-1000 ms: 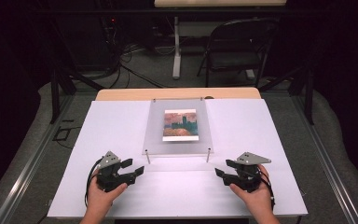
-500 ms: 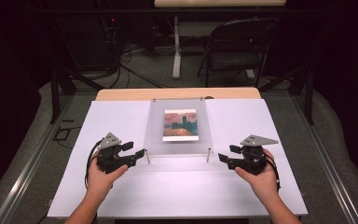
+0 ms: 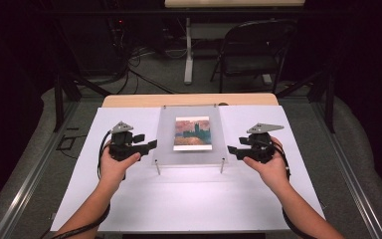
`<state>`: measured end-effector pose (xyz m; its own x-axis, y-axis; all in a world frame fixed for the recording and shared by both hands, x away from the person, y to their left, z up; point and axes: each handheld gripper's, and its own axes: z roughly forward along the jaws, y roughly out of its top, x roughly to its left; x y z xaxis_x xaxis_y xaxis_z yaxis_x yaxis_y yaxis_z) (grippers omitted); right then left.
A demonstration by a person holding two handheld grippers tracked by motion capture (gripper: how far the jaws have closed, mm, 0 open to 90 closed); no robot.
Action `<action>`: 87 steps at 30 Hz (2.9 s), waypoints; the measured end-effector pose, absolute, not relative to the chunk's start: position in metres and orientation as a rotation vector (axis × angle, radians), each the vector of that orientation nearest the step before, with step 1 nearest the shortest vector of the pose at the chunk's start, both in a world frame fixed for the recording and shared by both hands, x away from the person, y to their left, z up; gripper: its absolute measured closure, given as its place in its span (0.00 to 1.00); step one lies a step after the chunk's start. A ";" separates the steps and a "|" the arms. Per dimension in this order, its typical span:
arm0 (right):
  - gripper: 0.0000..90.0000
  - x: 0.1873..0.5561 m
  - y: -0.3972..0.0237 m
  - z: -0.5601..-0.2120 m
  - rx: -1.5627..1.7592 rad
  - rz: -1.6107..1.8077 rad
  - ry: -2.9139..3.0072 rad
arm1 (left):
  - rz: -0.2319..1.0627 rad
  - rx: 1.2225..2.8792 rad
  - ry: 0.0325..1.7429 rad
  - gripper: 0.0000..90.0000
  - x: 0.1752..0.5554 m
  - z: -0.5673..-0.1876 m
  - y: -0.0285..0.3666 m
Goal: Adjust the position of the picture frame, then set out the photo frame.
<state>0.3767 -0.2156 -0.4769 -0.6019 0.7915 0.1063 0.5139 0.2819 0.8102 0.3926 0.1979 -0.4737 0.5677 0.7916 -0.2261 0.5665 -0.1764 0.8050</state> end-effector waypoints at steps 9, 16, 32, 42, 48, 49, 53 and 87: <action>0.44 0.420 -0.203 -0.463 1.206 1.218 2.219 | 0.277 1.845 1.149 0.43 0.428 -0.466 0.191; 0.44 0.449 -0.196 -0.472 1.250 1.221 2.197 | 0.259 1.864 1.184 0.44 0.449 -0.478 0.185; 0.41 0.491 -0.184 -0.499 1.357 1.219 2.199 | 0.219 1.860 1.281 0.43 0.495 -0.504 0.182; 0.40 0.507 -0.181 -0.516 1.445 1.207 2.200 | 0.208 1.864 1.334 0.40 0.505 -0.521 0.167; 0.40 0.509 -0.174 -0.526 1.510 1.179 2.214 | 0.193 1.864 1.372 0.39 0.507 -0.526 0.159; 0.39 0.509 -0.172 -0.527 1.525 1.178 2.217 | 0.190 1.866 1.378 0.38 0.507 -0.527 0.158; 0.36 0.510 -0.168 -0.530 1.543 1.154 2.223 | 0.173 1.867 1.409 0.37 0.508 -0.530 0.157; 0.24 0.520 -0.170 -0.540 1.718 1.234 2.257 | 0.024 1.847 1.484 0.23 0.510 -0.537 0.153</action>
<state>0.5198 -0.1700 -0.5397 -0.3825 0.8292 0.4076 0.7905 0.0653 0.6090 0.5101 0.1531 -0.5371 0.3266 0.8452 -0.4231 0.8308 -0.0433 0.5549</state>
